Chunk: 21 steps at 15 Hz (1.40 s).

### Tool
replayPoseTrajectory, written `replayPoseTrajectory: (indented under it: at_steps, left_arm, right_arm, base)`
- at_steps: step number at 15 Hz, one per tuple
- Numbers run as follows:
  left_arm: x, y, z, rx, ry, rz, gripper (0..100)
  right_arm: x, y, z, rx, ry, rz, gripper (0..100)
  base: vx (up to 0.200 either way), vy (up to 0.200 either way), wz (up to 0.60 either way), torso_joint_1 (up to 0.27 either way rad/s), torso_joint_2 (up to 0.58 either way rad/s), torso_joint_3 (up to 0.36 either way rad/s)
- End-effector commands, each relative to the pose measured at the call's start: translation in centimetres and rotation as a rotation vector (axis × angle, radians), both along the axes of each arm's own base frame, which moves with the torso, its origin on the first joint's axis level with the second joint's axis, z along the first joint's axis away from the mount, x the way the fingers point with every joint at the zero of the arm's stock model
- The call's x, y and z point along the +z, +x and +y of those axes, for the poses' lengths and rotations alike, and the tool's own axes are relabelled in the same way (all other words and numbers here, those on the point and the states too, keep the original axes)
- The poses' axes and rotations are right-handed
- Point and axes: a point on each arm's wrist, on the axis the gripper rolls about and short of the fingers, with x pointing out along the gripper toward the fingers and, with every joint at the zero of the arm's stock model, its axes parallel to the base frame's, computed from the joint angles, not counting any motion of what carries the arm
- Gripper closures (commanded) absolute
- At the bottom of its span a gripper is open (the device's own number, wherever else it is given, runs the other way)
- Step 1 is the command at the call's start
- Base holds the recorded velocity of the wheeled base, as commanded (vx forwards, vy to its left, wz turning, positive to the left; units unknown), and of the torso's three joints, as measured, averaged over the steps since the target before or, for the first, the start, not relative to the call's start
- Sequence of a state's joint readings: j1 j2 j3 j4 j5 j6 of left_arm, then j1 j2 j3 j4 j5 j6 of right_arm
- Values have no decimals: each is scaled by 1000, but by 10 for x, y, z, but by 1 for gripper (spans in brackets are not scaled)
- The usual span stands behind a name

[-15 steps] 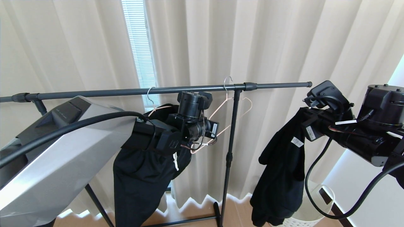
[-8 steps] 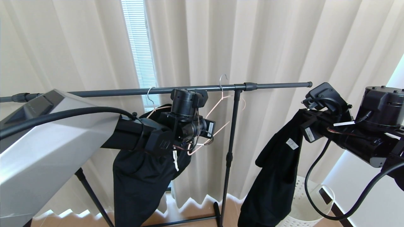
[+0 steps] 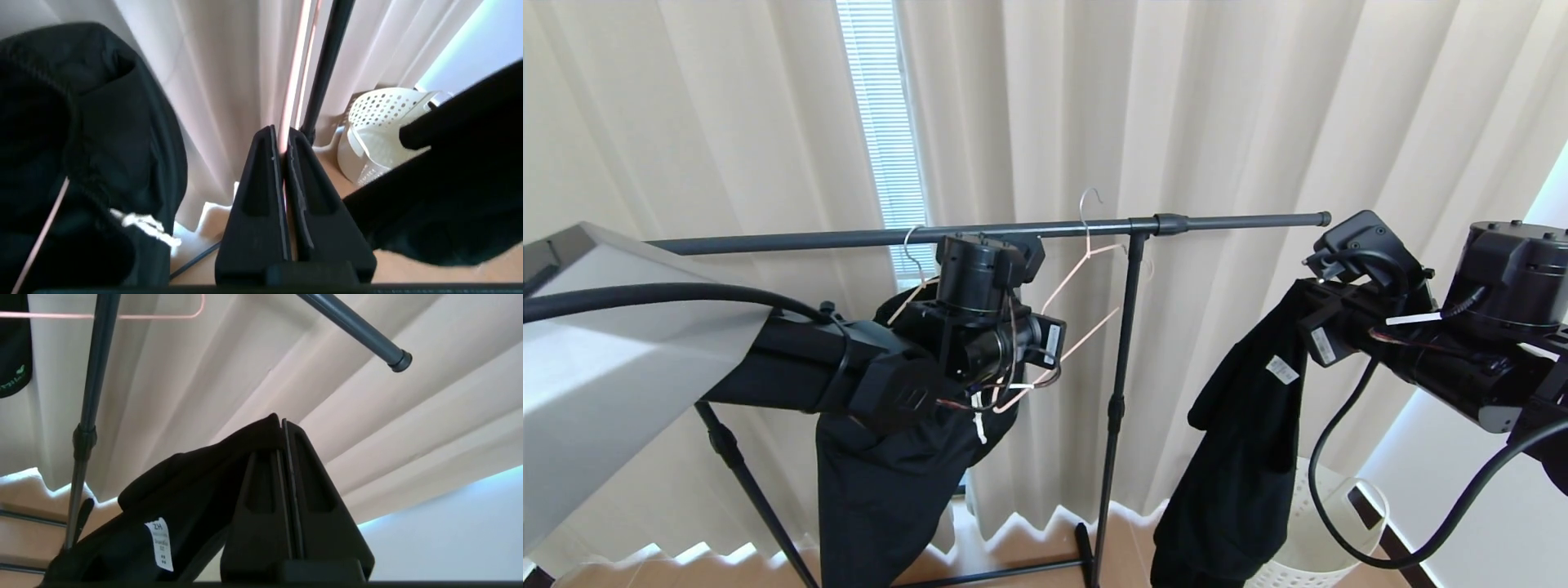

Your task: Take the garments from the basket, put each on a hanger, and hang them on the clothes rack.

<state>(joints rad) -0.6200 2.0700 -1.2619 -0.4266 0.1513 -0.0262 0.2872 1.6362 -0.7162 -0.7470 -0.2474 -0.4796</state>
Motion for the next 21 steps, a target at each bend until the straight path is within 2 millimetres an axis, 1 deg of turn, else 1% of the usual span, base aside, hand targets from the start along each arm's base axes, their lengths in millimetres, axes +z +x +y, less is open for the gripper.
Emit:
replayPoseTrajectory:
  at_steps: [1, 2, 3, 6, 7, 8, 9, 11, 12, 13, 15, 18, 19, 21]
  left_arm:
    - [12, -25, 18, 1, -13, -19, 100]
    - [12, -32, 23, 1, -13, -19, 100]
    - [11, -45, 32, 0, -12, -20, 100]
    - [10, -71, 52, 3, -15, -24, 100]
    - [8, -75, 55, 3, -15, -24, 100]
    - [4, -88, 64, 3, -12, -22, 100]
    - [2, -95, 69, 1, -11, -23, 100]
    - [-10, -117, 85, -1, -2, -19, 100]
    - [-13, -124, 89, -6, 12, -19, 100]
    - [-20, -137, 99, -20, 35, -20, 100]
    - [-29, -145, 104, -25, 41, -12, 100]
    - [-40, -154, 108, -43, 31, -19, 100]
    - [-40, -155, 108, -52, 23, -27, 100]
    - [-40, -160, 107, -101, -4, -43, 100]
  right_arm:
    - [-1, 1, 1, 0, 1, -7, 100]
    - [-1, 1, 1, 2, 2, -9, 100]
    - [-1, 0, 2, 3, 1, -7, 100]
    - [-2, -2, 8, 25, -1, -3, 100]
    - [-3, -3, 9, 28, 1, -3, 100]
    - [-3, -4, 12, 37, 0, 0, 100]
    - [-4, -4, 13, 38, -2, 3, 100]
    - [-3, -5, 14, 37, -2, 0, 100]
    - [-3, -4, 14, 29, -3, -2, 100]
    - [-5, -3, 20, 26, -5, 2, 100]
    - [-10, 0, 24, 2, -16, 16, 100]
    - [-18, 14, 28, -48, -20, 20, 100]
    - [-19, 18, 29, -69, -15, 6, 100]
    - [-23, 29, 31, -172, -13, -44, 100]
  base:
    - [0, 0, 0, 0, 0, 0]
    - [0, 0, 0, 0, 0, 0]
    - [0, 0, 0, 0, 0, 0]
    - [0, 0, 0, 0, 0, 0]
    - [0, 0, 0, 0, 0, 0]
    - [0, 0, 0, 0, 0, 0]
    - [0, 0, 0, 0, 0, 0]
    - [0, 0, 0, 0, 0, 0]
    - [0, 0, 0, 0, 0, 0]
    - [0, 0, 0, 0, 0, 0]
    - [0, 0, 0, 0, 0, 0]
    - [0, 0, 0, 0, 0, 0]
    - [0, 0, 0, 0, 0, 0]
    - [0, 0, 0, 0, 0, 0]
